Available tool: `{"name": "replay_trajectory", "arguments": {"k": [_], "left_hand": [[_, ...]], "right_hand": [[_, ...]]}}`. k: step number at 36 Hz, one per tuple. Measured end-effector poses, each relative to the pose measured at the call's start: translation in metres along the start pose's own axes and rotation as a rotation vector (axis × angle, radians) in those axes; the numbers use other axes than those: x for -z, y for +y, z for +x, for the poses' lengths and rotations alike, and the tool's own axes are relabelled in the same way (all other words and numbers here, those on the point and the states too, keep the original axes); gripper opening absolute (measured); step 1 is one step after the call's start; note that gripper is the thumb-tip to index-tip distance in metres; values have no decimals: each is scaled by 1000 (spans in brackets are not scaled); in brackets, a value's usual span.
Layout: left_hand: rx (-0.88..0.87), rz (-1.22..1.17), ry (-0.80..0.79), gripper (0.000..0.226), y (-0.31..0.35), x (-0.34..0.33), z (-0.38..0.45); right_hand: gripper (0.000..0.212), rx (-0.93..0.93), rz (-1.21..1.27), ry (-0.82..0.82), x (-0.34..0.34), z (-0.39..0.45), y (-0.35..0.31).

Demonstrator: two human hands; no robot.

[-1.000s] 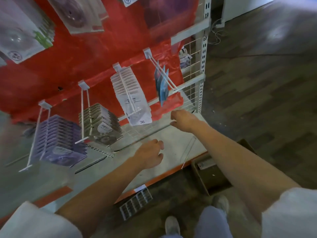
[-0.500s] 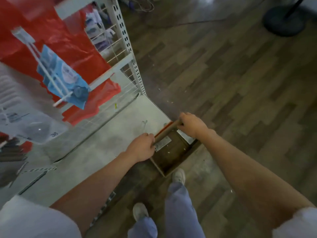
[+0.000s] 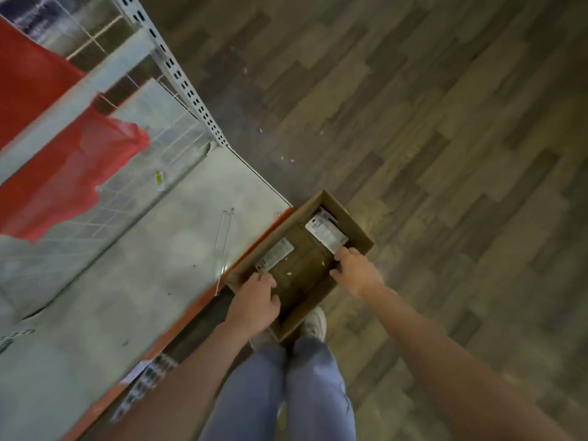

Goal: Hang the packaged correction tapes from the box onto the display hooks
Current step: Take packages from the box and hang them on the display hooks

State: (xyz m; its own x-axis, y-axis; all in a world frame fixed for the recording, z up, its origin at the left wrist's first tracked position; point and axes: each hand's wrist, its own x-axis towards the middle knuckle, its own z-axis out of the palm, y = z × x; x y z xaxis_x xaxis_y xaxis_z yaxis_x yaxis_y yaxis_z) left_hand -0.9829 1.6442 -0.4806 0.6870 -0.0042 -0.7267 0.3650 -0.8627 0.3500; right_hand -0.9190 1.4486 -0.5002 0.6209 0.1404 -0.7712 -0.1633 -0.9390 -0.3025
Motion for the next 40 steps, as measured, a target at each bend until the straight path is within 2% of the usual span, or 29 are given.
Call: {"name": "replay_trajectory", "arguments": {"k": [8,20,30,32,34,35,37,40], "left_hand": [[29,46,-60,35,-52,-75,114],[95,179,-60,58,-118,-186,277],[188,327,-153,98,-140,-233,361],[175,402,-118,84,-141,-237,364],[143,488,-33,52,-141,-239,365],[139,519,-2,43,-141,-240,365],[139,560,16,39,-142,-241,368],[113,598,-28,44,-139,-241,372]], "right_hand": [[42,-95,35,5,-78,108,32],[44,-217,-57,-34,-164,289,96],[69,-253,-89,58,-200,373,106],[76,-267,-90,95,-200,380,104],[85,-270,-100,108,-200,383,101],[89,-272,-108,106,-200,384,101],[92,-280,-135,105,-201,384,99],[89,-277,-187,125,-205,385,98]]}}
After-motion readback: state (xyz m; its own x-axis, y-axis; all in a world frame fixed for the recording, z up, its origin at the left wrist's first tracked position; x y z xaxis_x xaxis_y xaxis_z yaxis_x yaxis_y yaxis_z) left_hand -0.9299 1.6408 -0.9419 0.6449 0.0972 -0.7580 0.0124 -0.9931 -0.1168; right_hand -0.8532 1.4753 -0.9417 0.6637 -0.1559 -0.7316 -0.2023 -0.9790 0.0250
